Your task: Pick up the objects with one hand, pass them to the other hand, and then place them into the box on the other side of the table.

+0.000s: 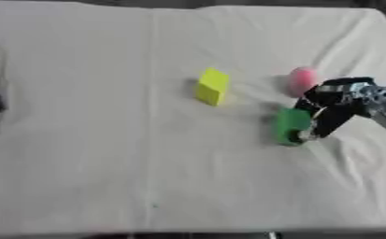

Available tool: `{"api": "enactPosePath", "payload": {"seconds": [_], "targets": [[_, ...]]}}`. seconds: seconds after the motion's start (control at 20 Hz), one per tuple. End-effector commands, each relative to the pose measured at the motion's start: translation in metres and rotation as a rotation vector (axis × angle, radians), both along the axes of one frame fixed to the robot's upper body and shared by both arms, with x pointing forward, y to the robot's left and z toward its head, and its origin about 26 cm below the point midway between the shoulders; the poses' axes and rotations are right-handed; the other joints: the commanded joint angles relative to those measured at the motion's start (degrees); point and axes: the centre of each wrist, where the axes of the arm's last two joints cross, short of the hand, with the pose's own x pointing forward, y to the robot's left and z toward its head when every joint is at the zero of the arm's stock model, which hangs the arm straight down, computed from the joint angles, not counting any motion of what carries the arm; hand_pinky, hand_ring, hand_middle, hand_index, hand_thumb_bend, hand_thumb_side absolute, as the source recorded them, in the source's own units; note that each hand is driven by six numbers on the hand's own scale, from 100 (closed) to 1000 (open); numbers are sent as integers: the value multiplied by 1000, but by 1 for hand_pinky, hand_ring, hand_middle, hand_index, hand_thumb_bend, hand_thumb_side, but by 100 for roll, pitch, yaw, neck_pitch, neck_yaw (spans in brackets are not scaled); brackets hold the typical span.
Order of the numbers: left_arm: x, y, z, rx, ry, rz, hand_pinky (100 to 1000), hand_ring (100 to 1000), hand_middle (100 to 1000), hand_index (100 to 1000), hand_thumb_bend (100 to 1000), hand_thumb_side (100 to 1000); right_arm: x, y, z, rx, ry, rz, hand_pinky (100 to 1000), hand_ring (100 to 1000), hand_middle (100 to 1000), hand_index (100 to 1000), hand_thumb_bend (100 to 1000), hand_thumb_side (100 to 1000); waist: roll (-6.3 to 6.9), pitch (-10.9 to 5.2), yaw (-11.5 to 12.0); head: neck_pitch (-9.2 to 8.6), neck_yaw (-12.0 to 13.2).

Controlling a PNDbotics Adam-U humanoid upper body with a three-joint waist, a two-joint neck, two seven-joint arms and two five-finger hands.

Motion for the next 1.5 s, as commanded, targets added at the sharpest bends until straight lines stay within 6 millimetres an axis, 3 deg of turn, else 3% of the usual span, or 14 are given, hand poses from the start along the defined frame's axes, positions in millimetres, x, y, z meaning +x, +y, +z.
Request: {"api": "enactPosePath", "payload": {"seconds": [0.05, 0.3, 0.55, 0.85, 1.05, 1.5], "targets": [[-4, 5, 11, 18, -35, 12, 717, 765, 861, 804, 836, 423, -6, 3, 24, -15, -64, 10, 807, 747, 506, 517, 406, 100, 75, -125, -27, -53, 54], [-4, 6, 12, 21, -37, 18, 718, 765, 862, 804, 836, 423, -14, 12, 42, 36, -129, 34, 802, 745, 495, 511, 404, 100, 124, -144, -81, -234, 132], [-5, 6, 14, 23, -45, 22, 719, 766, 862, 805, 835, 424, -21, 20, 56, 77, -212, 42, 802, 742, 481, 500, 400, 100, 171, -169, -105, -272, 156], [-5, 7, 23, 35, -73, 33, 720, 768, 863, 806, 834, 423, -29, 32, 71, 181, -403, 55, 799, 740, 462, 488, 396, 100, 216, -227, -129, -200, 204], [-5, 5, 33, 56, -103, 32, 723, 770, 863, 807, 831, 423, -26, 41, 71, 262, -480, 67, 797, 742, 460, 489, 387, 100, 262, -277, -134, -130, 235], [-6, -4, 74, 153, -210, 12, 733, 776, 861, 810, 824, 423, -18, 63, 72, 318, -615, 44, 795, 734, 450, 481, 385, 100, 322, -368, -84, 3, 220]]}}
